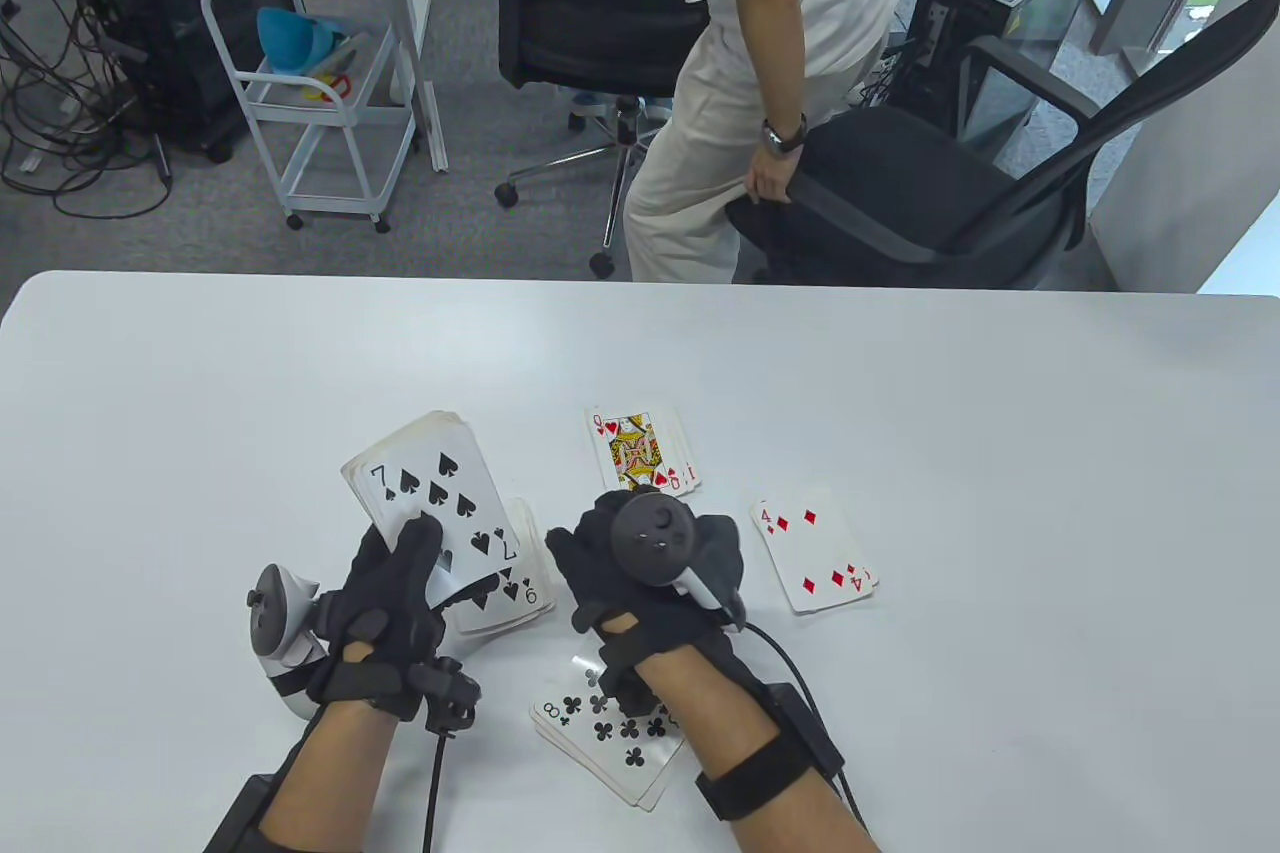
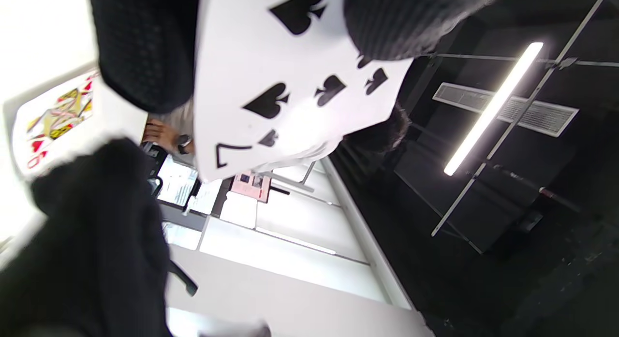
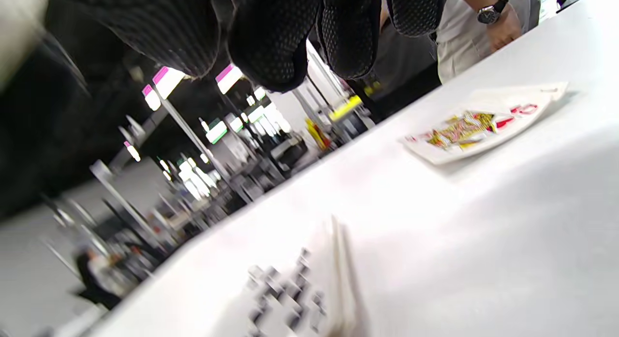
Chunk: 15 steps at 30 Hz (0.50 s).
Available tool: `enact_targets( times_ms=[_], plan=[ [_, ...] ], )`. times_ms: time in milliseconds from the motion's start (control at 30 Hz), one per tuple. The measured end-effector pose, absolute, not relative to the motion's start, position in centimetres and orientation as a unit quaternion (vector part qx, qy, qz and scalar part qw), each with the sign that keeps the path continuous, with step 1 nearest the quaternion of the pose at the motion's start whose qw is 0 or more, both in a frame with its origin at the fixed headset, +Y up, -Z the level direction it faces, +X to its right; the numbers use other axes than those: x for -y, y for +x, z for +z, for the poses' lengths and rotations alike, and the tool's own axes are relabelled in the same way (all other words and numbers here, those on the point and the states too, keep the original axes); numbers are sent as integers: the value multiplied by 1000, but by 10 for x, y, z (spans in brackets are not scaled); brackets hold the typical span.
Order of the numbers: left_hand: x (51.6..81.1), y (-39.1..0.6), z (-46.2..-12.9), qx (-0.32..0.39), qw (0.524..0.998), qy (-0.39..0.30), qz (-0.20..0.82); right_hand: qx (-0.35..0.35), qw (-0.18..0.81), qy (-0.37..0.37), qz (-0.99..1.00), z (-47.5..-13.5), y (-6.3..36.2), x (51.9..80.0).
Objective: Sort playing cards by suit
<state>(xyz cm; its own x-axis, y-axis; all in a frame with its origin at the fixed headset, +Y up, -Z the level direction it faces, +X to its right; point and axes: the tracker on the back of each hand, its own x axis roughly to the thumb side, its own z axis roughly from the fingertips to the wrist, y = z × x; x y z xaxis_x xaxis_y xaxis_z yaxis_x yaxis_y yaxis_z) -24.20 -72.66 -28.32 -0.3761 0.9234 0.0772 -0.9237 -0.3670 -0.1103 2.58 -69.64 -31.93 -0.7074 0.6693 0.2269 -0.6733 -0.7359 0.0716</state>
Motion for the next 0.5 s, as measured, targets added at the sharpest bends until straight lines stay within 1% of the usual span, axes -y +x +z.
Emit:
enact_targets(
  times_ms=[100, 200, 333, 500],
  plan=[
    [730, -234, -284, 74, 573, -16, 816, 45, 422, 126, 896, -310, 44, 693],
    [734, -228, -284, 77, 589, -31, 804, 71, 438, 138, 886, -304, 49, 693],
    [741, -221, -284, 72, 611, -51, 787, 82, 447, 151, 878, -298, 50, 701],
    [748, -213, -282, 67, 633, -73, 768, 62, 442, 171, 878, -291, 44, 709]
  ],
)
